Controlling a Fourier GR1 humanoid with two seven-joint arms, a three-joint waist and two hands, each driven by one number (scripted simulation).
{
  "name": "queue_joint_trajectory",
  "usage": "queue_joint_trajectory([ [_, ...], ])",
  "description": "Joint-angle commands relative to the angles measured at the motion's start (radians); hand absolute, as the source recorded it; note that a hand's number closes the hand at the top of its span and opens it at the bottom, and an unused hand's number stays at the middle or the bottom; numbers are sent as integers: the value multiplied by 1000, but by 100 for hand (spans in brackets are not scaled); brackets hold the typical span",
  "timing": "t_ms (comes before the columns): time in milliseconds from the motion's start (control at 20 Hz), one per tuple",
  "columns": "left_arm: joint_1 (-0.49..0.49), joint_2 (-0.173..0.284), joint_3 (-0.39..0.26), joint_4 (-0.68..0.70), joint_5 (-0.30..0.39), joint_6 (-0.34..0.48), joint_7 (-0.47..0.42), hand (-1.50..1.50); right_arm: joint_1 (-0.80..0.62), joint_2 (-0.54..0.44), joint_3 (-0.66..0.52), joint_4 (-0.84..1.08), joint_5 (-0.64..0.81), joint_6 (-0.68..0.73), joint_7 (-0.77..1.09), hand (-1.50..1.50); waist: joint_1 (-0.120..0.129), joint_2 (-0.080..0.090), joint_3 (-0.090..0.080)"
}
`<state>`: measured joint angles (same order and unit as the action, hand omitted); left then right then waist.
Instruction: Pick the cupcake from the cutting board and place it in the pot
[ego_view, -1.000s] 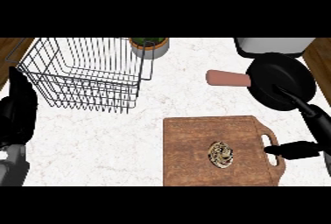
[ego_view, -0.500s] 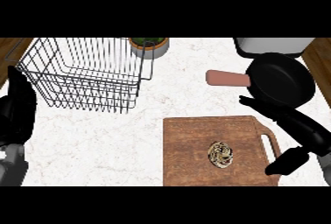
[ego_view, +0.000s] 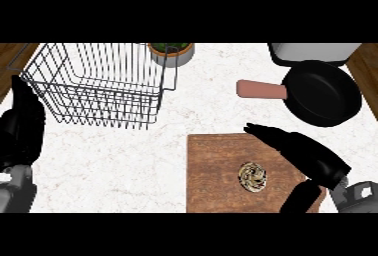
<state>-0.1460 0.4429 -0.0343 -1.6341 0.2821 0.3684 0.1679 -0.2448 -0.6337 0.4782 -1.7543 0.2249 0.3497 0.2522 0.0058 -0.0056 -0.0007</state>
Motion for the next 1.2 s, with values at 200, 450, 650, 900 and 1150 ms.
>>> queue_joint_trajectory([
  [200, -50, -40, -1, 31, -8, -68, 2, 0, 69, 81, 42, -59, 105, 28, 114, -150, -12, 5, 0],
  [450, -69, -44, 4, 34, -11, -90, 22, 0, -15, 157, 43, 29, 186, 32, 189, -150, -6, 6, 0],
  [650, -26, -71, -4, -19, -51, -72, 38, 0, 92, 136, 46, 46, 253, 6, 64, -150, -8, 5, 1],
  [900, -50, -104, 3, 36, -65, -86, 10, 0, 94, 175, 23, 136, 294, -39, -26, -150, -10, 6, 1],
  [1150, -3, -101, 38, 4, -45, -136, -11, 0, 91, 248, 61, 228, 397, -77, -5, -150, -5, 5, 1],
])
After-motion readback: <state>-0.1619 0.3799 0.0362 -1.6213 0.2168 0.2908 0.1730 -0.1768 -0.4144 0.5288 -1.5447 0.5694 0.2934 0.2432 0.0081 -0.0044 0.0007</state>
